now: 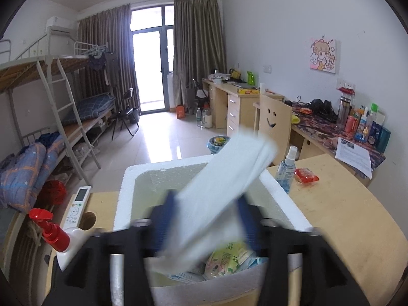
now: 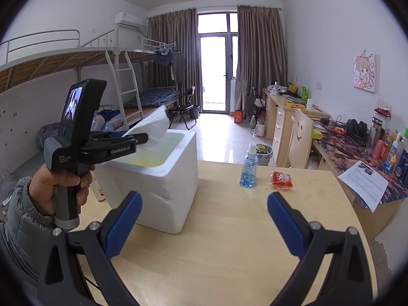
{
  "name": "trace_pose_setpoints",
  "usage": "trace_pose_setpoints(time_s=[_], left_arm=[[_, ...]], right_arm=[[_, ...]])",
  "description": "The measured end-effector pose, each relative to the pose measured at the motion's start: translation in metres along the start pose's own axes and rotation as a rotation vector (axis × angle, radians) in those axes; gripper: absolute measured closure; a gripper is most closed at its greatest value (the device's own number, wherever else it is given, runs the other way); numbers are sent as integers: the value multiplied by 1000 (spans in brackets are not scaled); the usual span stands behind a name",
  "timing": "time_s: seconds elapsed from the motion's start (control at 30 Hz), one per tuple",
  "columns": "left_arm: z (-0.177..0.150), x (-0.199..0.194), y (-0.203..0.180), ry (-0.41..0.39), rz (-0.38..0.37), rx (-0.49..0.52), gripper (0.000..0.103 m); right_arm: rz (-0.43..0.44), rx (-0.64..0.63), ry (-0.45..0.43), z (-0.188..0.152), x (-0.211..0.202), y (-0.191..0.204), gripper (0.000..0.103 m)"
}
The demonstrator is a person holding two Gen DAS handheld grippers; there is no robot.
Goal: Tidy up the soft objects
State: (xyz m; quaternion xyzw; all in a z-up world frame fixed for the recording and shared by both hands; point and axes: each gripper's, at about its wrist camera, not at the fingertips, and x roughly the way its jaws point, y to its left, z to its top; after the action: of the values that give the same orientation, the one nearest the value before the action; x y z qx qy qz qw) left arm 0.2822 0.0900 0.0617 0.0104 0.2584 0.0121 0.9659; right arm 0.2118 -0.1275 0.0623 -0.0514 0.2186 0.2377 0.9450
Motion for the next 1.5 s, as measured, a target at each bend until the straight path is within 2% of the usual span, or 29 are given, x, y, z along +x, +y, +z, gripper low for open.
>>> trace_pose_setpoints(time_s=[0.03, 0.07, 0.17, 0.77, 1.5], left_arm=[[0, -2, 1, -15, 11, -6, 18], [1, -4, 1, -33, 28, -12, 9], [3, -12, 0, -63, 54, -4, 1], [-6, -68, 2, -121, 57, -15, 1], [-45, -194, -10, -254, 99, -26, 1]], right_arm=[[-1, -1, -1, 0, 0, 0, 3], [-2, -1, -2, 1, -1, 0, 3], [-1, -4, -6, 2, -2, 2, 3], [7, 10, -55, 5, -29, 8, 3], [40, -1, -180, -3, -98, 33, 1]])
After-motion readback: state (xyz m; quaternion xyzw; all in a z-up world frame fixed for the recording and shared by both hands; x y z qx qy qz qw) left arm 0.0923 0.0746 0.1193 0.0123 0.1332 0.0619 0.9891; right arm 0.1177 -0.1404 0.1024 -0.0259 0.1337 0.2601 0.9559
